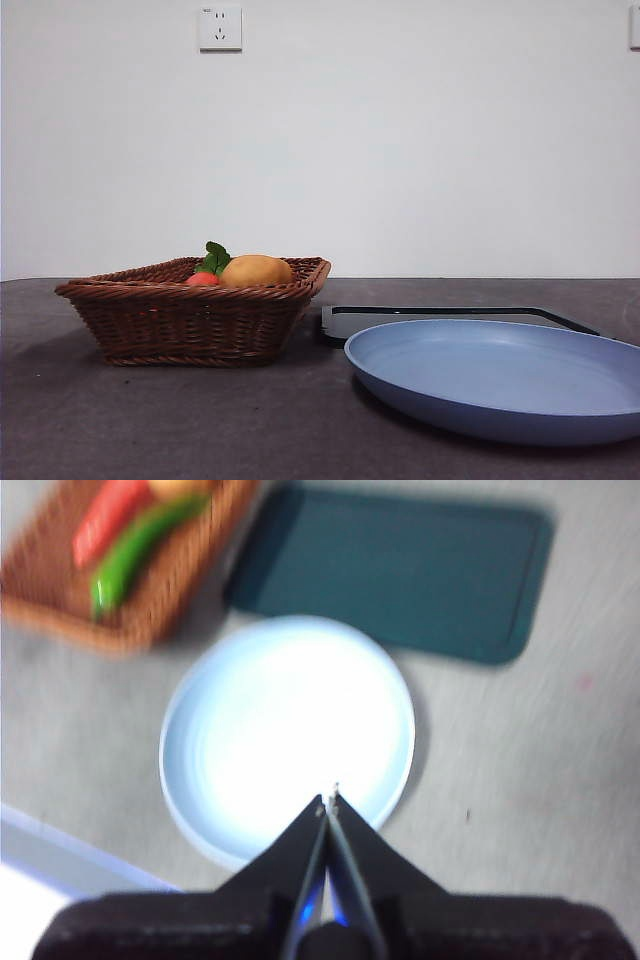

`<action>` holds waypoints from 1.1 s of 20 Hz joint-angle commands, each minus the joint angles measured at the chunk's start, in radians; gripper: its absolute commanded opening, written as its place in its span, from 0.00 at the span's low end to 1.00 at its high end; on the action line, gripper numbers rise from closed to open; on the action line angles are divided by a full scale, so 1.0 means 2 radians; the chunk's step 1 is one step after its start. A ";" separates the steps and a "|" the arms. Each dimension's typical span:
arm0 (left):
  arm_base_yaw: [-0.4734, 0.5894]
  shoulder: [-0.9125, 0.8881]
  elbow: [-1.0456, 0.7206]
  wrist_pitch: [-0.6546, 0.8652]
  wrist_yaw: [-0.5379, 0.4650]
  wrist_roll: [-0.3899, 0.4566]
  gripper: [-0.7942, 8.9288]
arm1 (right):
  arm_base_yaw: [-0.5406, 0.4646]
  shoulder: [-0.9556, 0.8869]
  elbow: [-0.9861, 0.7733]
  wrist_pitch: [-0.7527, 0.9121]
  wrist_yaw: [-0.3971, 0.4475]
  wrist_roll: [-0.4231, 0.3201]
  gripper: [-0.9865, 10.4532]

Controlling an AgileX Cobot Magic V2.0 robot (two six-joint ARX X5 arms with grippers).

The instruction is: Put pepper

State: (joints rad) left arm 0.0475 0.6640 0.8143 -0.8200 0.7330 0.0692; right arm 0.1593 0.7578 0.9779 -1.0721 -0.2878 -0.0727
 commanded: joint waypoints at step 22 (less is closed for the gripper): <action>-0.005 0.001 0.008 -0.002 0.004 0.016 0.48 | 0.003 0.235 0.008 0.086 0.003 -0.003 0.37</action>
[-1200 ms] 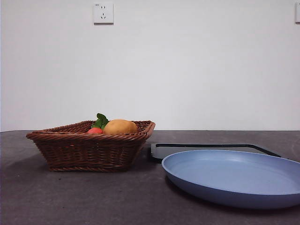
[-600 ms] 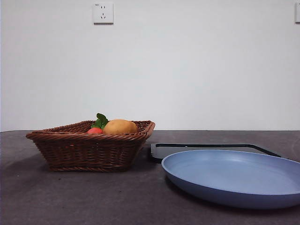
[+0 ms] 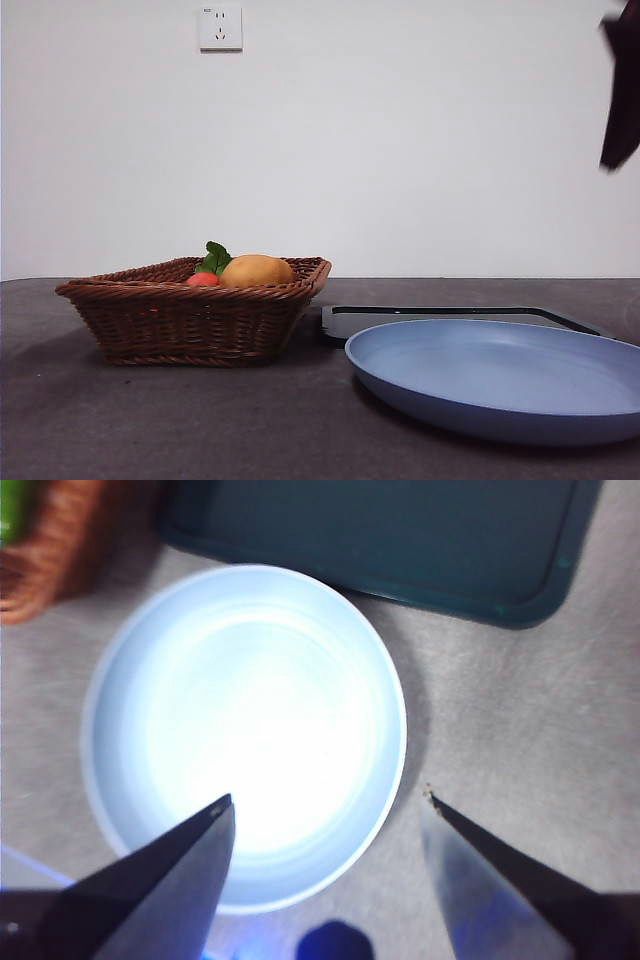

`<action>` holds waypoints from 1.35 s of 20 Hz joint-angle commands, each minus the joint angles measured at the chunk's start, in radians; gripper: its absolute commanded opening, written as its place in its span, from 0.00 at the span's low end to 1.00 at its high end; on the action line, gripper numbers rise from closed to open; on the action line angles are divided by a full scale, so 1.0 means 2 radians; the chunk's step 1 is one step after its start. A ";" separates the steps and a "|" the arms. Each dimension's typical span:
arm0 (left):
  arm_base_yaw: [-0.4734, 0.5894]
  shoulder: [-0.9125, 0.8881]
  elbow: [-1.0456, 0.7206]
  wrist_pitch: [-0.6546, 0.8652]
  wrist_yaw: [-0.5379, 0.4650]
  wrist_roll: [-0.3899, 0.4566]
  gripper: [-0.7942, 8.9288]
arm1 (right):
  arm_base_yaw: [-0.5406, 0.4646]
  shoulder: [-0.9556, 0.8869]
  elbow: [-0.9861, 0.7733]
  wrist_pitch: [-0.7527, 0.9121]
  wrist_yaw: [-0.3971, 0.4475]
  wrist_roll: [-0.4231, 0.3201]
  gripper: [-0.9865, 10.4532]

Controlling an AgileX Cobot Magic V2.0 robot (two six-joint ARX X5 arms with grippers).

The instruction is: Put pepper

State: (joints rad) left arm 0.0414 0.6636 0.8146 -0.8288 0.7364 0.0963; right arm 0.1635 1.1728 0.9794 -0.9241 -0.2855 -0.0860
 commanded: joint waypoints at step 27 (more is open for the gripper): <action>-0.002 0.001 0.008 0.002 -0.001 0.000 0.48 | 0.001 0.243 0.007 0.092 0.011 -0.010 0.09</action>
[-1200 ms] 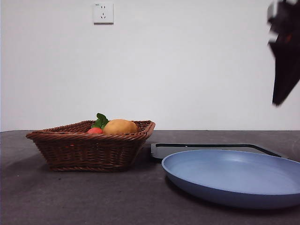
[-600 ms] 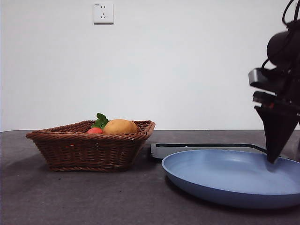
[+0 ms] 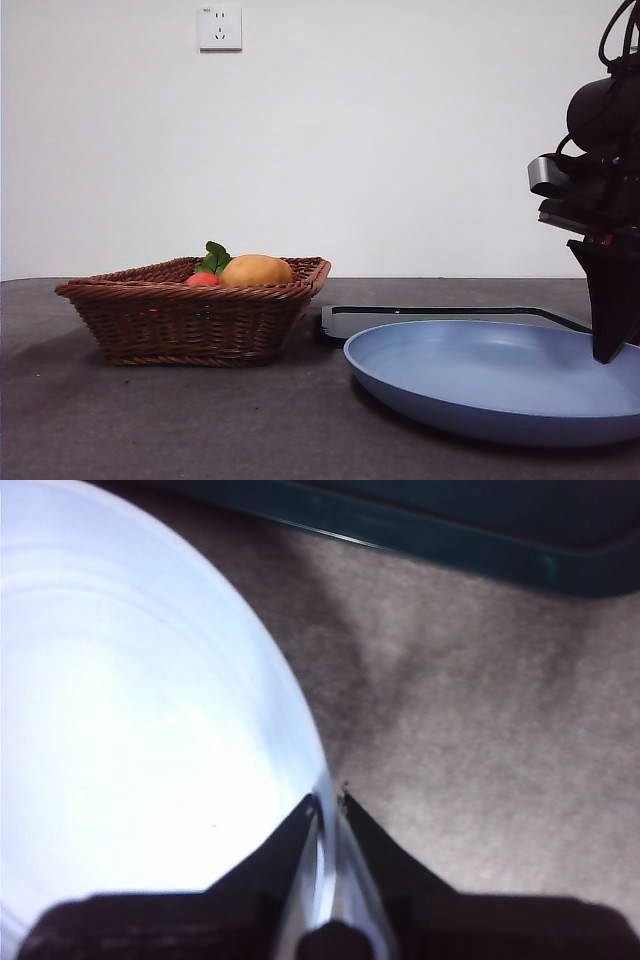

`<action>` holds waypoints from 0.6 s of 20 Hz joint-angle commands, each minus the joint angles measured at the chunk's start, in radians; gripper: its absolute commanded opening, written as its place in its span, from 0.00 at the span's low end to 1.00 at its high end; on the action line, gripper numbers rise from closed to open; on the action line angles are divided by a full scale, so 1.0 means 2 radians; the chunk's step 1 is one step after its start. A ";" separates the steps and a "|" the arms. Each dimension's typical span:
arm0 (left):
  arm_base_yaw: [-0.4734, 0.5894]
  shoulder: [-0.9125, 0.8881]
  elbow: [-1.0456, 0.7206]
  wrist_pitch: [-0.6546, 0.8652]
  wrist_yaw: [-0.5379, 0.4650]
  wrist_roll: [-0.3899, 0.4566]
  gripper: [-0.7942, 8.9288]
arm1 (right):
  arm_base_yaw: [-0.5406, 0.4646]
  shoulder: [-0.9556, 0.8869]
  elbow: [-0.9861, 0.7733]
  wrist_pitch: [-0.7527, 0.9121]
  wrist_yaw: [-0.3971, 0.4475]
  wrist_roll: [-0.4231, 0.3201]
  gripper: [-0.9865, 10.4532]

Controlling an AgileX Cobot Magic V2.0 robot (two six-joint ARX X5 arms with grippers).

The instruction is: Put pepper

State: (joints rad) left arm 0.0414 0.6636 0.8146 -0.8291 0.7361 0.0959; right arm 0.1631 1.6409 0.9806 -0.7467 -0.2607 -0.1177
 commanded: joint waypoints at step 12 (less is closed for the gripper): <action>-0.088 0.082 0.041 0.045 -0.085 -0.039 0.48 | -0.003 -0.191 0.043 -0.054 -0.024 0.060 0.09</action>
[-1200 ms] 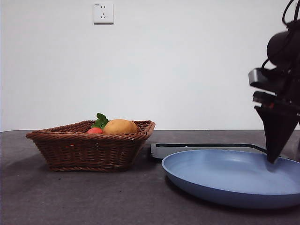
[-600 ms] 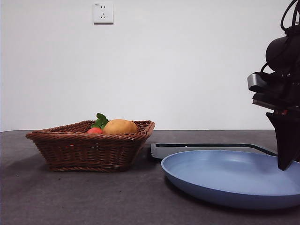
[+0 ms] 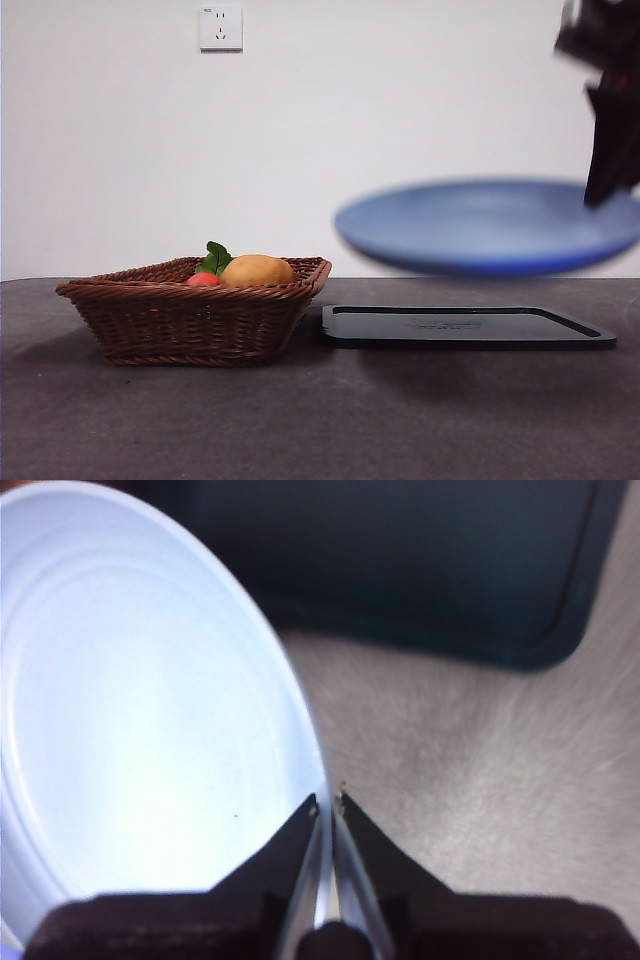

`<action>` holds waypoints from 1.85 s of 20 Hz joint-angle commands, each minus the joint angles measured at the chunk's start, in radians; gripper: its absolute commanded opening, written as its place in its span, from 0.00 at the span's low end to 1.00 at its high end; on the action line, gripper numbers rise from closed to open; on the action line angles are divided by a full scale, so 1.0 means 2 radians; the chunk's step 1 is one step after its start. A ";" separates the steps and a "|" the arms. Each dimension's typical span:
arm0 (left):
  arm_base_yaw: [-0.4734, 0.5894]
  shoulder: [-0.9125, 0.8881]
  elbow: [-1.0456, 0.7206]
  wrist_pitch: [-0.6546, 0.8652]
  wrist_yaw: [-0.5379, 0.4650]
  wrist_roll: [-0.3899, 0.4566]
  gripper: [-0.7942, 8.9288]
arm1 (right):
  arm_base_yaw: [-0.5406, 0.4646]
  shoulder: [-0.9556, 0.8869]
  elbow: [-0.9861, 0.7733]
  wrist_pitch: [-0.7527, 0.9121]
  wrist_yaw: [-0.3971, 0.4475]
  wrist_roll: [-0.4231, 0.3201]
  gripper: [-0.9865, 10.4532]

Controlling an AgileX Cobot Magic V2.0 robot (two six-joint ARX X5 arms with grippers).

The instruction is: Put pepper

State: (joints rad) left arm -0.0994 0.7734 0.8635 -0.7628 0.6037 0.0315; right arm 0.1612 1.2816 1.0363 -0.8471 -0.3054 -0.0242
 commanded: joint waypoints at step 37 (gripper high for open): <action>-0.202 0.575 0.250 0.059 -0.286 -0.031 0.34 | -0.045 -0.094 0.075 -0.037 -0.005 0.006 0.09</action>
State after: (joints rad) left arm -0.4961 1.9018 1.3441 -0.6449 0.0265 -0.0204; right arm 0.0715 1.0904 1.1687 -0.9348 -0.3073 -0.0097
